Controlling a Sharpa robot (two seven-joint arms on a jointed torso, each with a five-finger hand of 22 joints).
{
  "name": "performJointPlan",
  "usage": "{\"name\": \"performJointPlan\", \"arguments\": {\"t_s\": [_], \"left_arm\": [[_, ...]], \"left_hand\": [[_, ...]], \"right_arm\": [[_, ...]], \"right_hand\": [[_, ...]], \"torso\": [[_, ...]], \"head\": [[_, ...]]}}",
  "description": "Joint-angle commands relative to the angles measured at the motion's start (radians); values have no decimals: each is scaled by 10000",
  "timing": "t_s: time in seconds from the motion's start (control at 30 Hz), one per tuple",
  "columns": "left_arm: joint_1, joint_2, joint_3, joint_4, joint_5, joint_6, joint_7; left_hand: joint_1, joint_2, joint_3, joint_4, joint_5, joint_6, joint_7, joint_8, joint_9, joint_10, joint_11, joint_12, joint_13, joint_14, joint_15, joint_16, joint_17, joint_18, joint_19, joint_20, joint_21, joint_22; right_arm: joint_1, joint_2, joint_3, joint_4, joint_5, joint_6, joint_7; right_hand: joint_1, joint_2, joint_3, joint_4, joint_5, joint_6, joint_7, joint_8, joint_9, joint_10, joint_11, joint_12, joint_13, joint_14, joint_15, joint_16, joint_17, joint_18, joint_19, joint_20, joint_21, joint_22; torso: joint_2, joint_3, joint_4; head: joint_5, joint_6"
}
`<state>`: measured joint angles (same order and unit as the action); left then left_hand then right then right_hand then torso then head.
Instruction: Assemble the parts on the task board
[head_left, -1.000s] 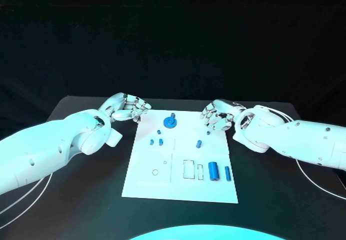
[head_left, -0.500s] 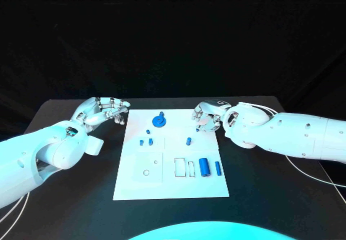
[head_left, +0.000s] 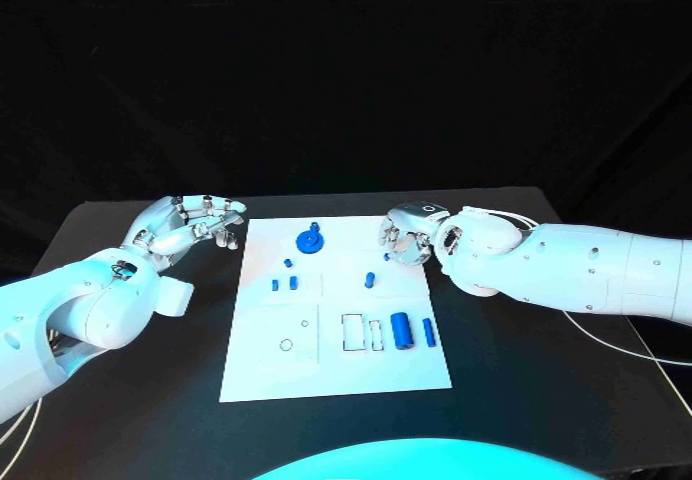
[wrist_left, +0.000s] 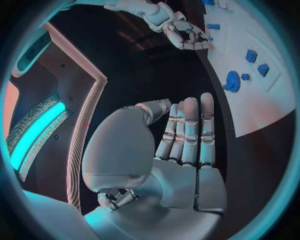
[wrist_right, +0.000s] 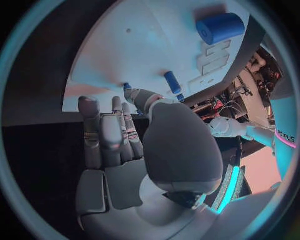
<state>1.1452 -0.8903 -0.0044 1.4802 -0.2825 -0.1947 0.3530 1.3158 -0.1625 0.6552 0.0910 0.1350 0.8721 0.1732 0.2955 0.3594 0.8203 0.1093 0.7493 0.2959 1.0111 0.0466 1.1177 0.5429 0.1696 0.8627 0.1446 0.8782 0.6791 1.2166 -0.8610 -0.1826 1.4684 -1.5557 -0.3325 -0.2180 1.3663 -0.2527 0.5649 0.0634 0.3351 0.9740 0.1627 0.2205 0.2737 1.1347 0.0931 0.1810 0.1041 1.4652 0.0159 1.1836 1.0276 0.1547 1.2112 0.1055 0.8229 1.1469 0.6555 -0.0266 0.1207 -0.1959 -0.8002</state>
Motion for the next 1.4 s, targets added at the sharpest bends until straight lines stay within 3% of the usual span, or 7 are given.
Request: {"name": "performJointPlan", "arguments": {"t_s": [0.03,0.43,0.97,1.1,1.4], "left_arm": [[-7,-14,10,64,143,21,193],[-15,-46,11,111,143,2,183],[-15,-82,11,112,144,32,144],[-15,-87,11,93,144,30,140],[-15,-85,11,29,144,25,132]], "left_hand": [[103,25,-40,-6,36,-50,6,13,-9,44,9,-67,-18,-48,-6,-59,-13,140,-12,38,-35,-17],[115,52,-42,-2,39,-44,8,15,-11,63,8,-73,-31,-43,-6,-74,-22,141,-3,37,-47,-27],[118,75,-48,8,37,-41,11,15,-14,72,11,-85,-45,-37,-5,-89,-31,141,7,38,-60,-38],[118,75,-48,8,37,-41,11,15,-14,72,11,-85,-45,-37,-5,-89,-31,141,7,38,-60,-38],[116,79,-54,13,35,-42,13,15,-15,74,13,-91,-52,-35,-4,-96,-35,141,10,38,-66,-43]], "right_arm": [[-32,43,3,-37,-264,-33,-62],[-124,198,4,-166,-183,54,19],[-247,286,4,-240,-91,262,50],[-252,275,4,-233,-104,101,43],[-255,246,5,-194,-131,-766,102]], "right_hand": [[47,-95,76,28,30,35,42,8,2,28,36,-19,-46,23,-35,6,-39,-83,55,-26,23,18],[41,-58,174,48,34,69,39,11,9,77,33,-52,-103,29,-32,60,-1,-96,84,-20,105,91],[52,-20,253,38,23,177,10,58,39,211,2,-47,-141,61,-55,178,113,-124,169,-28,297,228],[52,-20,253,38,23,177,10,58,39,211,2,-47,-141,61,-55,178,113,-124,169,-28,297,228],[44,-33,259,36,20,180,8,58,41,215,2,-59,-154,76,-58,223,163,-128,183,-31,326,251]], "torso": [[3,10,-13],[24,29,-12],[4,31,-21],[7,32,-23],[6,34,-14]], "head": [[24,2],[65,83],[116,60],[134,77],[125,99]]}}
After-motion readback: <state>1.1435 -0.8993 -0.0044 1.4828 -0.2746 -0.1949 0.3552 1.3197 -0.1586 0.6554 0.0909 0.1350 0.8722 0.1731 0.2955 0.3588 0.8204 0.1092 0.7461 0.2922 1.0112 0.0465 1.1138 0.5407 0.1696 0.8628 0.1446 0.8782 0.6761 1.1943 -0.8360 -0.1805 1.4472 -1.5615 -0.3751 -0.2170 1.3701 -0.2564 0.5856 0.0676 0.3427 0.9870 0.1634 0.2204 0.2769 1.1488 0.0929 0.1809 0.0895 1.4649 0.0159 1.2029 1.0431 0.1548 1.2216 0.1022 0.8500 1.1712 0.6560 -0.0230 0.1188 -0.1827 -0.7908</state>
